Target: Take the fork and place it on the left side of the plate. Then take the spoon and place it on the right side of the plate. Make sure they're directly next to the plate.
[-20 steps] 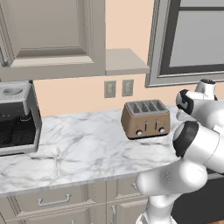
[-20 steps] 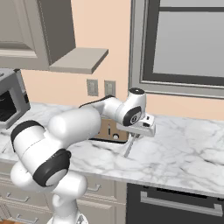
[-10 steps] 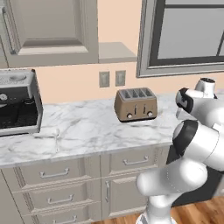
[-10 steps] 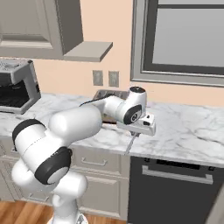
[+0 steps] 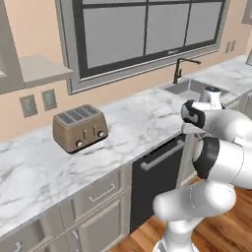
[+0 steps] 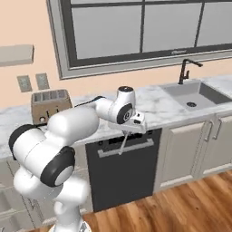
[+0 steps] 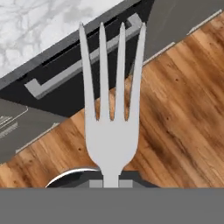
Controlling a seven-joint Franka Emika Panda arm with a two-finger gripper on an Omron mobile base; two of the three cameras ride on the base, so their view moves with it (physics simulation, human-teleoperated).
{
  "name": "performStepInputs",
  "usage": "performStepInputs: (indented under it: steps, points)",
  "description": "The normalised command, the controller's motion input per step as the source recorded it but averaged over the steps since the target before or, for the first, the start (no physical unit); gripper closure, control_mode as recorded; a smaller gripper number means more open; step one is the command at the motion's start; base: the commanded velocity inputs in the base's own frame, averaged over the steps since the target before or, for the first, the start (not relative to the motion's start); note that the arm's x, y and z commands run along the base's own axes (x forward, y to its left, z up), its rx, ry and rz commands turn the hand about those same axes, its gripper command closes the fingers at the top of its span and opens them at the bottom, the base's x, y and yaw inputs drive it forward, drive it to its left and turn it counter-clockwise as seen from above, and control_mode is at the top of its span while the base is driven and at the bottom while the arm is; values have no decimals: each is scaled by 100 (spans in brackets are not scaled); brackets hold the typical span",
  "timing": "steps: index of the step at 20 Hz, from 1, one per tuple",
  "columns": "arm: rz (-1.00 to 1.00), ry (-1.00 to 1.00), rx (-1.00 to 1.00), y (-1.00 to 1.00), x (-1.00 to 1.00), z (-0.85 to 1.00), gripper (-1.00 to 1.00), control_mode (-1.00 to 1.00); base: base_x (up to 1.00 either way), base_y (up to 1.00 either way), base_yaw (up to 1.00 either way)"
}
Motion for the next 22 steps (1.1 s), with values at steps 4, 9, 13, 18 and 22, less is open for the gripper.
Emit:
performStepInputs:
  steps: [4,9,13,18,22]
  points:
    - [0,0,0,0,0,0,100,100,0,10,-97]
    - [0,0,0,0,0,0,100,100,0,9,-98]
    - [0,0,0,0,0,0,100,100,0,7,-99]
    - [0,0,0,0,0,0,100,100,0,6,-100]
    - [0,0,0,0,0,0,100,100,0,5,-100]
